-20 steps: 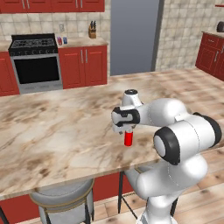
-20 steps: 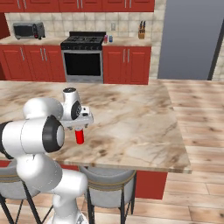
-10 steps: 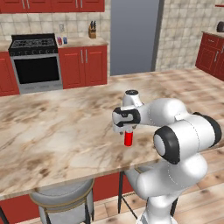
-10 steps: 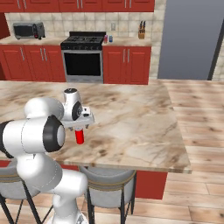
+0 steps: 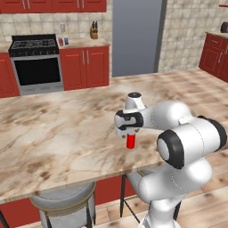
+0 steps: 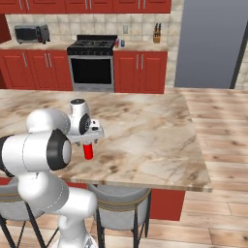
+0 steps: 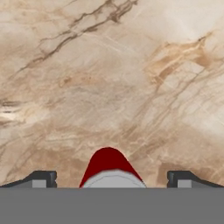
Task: Four empty soda cans are scattered around the kitchen. Gather all the cans and cluster them next to the stove for recycling.
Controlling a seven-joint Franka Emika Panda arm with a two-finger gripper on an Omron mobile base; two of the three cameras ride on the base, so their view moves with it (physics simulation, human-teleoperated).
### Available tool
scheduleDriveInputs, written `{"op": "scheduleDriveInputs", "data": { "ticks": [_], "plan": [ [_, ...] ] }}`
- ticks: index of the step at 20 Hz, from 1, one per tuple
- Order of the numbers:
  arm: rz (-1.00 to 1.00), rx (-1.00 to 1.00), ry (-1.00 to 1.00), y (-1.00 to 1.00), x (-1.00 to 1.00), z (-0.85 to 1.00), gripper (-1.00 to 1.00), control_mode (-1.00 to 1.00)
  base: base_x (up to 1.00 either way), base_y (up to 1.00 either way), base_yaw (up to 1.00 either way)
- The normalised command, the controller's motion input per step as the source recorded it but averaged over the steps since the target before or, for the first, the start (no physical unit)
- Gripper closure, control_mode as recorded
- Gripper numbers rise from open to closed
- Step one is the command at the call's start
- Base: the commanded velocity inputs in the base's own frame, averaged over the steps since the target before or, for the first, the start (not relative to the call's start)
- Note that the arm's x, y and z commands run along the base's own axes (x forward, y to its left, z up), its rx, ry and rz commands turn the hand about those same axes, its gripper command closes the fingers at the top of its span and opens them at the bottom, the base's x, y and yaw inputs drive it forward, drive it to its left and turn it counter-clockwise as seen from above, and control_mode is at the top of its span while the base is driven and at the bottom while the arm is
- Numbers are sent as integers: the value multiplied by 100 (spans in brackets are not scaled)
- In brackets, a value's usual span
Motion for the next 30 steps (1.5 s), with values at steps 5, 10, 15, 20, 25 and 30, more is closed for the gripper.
{"op": "scheduleDriveInputs", "data": {
  "ticks": [5, 10, 15, 20, 25, 30],
  "plan": [
    [0, 0, 0, 0, -4, -1, -100, -100, 0, 0, 0],
    [0, 0, 0, 0, 0, -1, -100, -100, 0, 0, 0],
    [0, 0, 0, 0, 0, -5, -100, -100, 0, 0, 0],
    [0, 0, 0, 0, 0, -8, -100, -100, 0, 0, 0],
    [0, -1, 0, 0, 0, -11, -100, -100, 0, 0, 0],
    [0, 0, 0, 0, 0, -2, 100, -100, 0, 0, 0]
  ]
}}
